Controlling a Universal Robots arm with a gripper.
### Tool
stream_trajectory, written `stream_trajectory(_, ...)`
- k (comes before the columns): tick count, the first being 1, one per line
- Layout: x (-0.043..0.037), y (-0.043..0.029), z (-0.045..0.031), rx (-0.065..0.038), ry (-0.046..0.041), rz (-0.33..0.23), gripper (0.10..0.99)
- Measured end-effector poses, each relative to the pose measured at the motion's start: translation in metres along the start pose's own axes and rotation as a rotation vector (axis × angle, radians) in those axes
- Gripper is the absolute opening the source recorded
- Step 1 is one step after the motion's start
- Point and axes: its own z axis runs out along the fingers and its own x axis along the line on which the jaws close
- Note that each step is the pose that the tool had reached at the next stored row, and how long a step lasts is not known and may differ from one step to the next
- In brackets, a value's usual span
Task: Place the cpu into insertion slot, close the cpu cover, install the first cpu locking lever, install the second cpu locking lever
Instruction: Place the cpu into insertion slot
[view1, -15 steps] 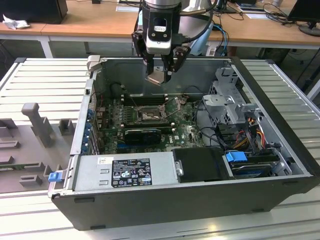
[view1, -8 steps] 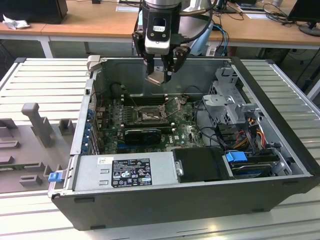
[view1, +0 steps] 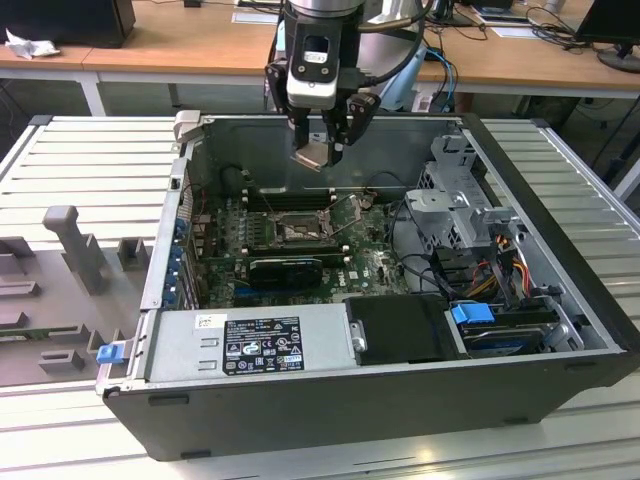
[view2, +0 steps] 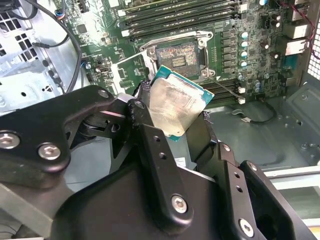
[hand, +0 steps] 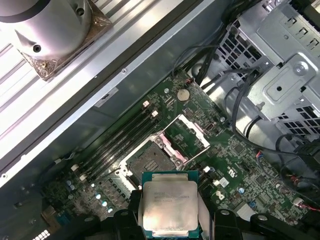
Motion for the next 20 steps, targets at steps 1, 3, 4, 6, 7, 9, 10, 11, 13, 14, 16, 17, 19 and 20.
stream_trajectory(1, 0.0000, 0.0000, 0.0000, 0.000, -0.0003, 0.004, 0.529)
stream_trajectory(3, 0.0000, 0.0000, 0.0000, 0.000, -0.0009, 0.010, 0.529)
stream_trajectory(4, 0.0000, 0.0000, 0.0000, 0.000, -0.0011, 0.013, 0.529)
stream_trajectory(6, 0.0000, 0.0000, 0.0000, -0.001, -0.0022, 0.024, 0.529)
stream_trajectory(7, 0.0000, 0.0000, 0.0000, -0.001, -0.0024, 0.027, 0.529)
stream_trajectory(9, 0.0000, 0.0000, 0.0000, -0.001, -0.0028, 0.032, 0.529)
stream_trajectory(10, 0.0000, 0.0000, 0.0000, -0.001, -0.0031, 0.035, 0.529)
stream_trajectory(11, 0.0000, 0.0000, 0.0000, -0.001, -0.0033, 0.037, 0.529)
stream_trajectory(13, 0.0000, 0.0000, 0.0000, -0.001, -0.0037, 0.042, 0.529)
stream_trajectory(14, 0.0000, 0.0000, 0.0000, -0.001, -0.0040, 0.044, 0.529)
stream_trajectory(16, 0.0000, 0.0000, 0.0000, -0.001, -0.0048, 0.053, 0.529)
stream_trajectory(17, 0.0000, 0.0000, 0.0000, -0.001, -0.0050, 0.057, 0.529)
stream_trajectory(19, 0.0000, 0.0000, 0.0000, -0.001, -0.0056, 0.064, 0.529)
stream_trajectory(20, 0.0000, 0.0000, 0.0000, -0.001, -0.0059, 0.067, 0.529)
